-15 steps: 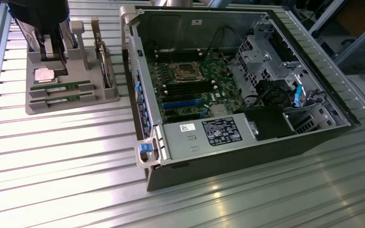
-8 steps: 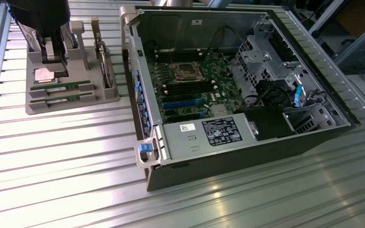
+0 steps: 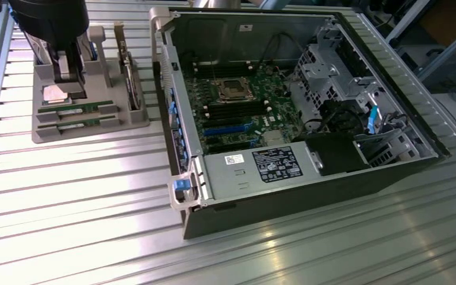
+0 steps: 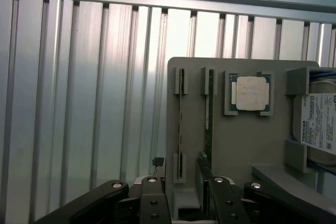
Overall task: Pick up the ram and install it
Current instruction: 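Pick up the ram and move it above insertion slot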
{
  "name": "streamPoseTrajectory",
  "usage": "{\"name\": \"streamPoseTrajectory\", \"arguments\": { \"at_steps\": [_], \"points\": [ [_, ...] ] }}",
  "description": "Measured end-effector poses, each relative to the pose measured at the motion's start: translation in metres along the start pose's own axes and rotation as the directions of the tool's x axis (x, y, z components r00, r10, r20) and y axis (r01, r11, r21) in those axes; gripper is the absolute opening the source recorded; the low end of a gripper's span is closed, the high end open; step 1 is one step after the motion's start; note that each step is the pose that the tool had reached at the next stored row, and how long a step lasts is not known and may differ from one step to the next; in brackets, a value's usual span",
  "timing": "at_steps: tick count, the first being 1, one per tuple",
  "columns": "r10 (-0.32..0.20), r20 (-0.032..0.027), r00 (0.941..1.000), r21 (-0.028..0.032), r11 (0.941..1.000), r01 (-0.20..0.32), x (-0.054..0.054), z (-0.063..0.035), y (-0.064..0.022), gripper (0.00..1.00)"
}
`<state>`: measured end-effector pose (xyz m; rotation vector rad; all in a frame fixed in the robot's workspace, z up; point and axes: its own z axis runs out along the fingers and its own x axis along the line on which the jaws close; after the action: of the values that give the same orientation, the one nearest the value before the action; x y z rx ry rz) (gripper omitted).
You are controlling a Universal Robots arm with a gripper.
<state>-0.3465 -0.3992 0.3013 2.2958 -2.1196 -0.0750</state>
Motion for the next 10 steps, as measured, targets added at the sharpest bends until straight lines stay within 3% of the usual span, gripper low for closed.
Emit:
{"name": "streamPoseTrajectory", "arguments": {
  "at_steps": [10],
  "points": [
    [0.000,0.0000,1.0000,0.0001,1.0000,0.000,0.0003,0.0090,-0.0004,0.36]
  ]
}}
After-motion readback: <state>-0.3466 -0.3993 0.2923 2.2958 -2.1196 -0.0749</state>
